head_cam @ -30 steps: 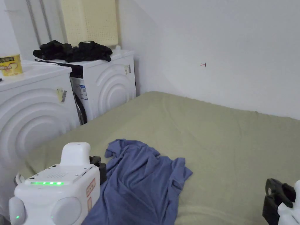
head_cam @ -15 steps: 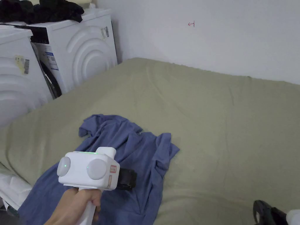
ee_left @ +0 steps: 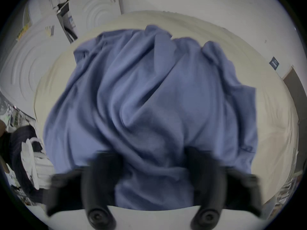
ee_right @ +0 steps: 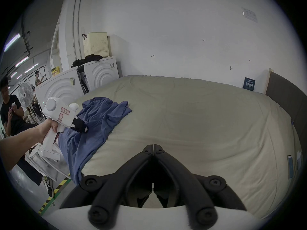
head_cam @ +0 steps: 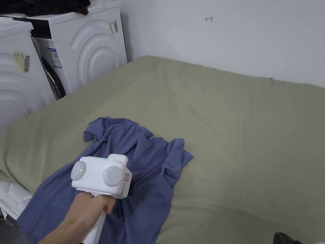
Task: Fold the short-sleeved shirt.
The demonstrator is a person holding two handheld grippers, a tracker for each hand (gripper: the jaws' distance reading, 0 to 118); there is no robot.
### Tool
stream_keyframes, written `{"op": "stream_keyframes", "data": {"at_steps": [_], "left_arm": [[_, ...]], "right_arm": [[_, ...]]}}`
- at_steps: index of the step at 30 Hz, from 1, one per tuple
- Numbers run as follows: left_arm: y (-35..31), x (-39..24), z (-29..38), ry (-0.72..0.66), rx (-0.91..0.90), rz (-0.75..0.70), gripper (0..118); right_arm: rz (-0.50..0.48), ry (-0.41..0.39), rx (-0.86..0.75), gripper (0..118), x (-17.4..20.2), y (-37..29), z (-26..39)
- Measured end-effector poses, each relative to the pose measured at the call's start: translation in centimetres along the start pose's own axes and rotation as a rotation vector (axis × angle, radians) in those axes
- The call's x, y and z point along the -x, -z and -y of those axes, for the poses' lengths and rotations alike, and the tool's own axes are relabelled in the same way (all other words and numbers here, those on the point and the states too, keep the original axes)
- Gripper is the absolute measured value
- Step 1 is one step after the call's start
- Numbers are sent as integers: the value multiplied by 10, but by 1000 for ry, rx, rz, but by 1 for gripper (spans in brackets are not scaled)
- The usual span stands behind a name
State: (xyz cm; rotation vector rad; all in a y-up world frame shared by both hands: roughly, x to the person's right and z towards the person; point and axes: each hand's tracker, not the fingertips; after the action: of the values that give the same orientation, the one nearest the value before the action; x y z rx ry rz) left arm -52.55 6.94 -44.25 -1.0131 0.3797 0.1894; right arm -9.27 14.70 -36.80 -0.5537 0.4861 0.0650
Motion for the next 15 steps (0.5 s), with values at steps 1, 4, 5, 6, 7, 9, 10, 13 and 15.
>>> {"op": "stream_keyframes", "data": {"at_steps": [1, 4, 5, 6, 7, 9, 10, 13, 15], "left_arm": [[-3, -1, 1, -11, 75, -5, 0], [-18, -3, -1, -24, 39, 16, 0], [-27, -8, -7, -24, -2, 19, 0], [-36, -14, -16, -20, -3, 36, 0], [-45, -18, -20, -19, -14, 36, 0], [-71, -38, -26, 27, -46, 39, 0], [-81, -46, -29, 36, -55, 53, 0], [-102, -78, -40, 39, -94, 113, 0], [-114, -105, -47, 69, -126, 152, 0]], "right_arm": [[5, -1, -1, 0, -1, -5, 1], [24, 5, -11, 0, -9, -26, 4], [33, 12, -13, 0, -14, -34, 5], [42, 22, -19, 0, -18, -40, 6], [57, 35, -23, 0, -24, -48, 7], [76, 58, -32, 0, -34, -60, 9], [89, 70, -38, 0, -40, -67, 10], [128, 91, -55, 0, -54, -87, 14], [154, 105, -63, 0, -64, -100, 16]]}}
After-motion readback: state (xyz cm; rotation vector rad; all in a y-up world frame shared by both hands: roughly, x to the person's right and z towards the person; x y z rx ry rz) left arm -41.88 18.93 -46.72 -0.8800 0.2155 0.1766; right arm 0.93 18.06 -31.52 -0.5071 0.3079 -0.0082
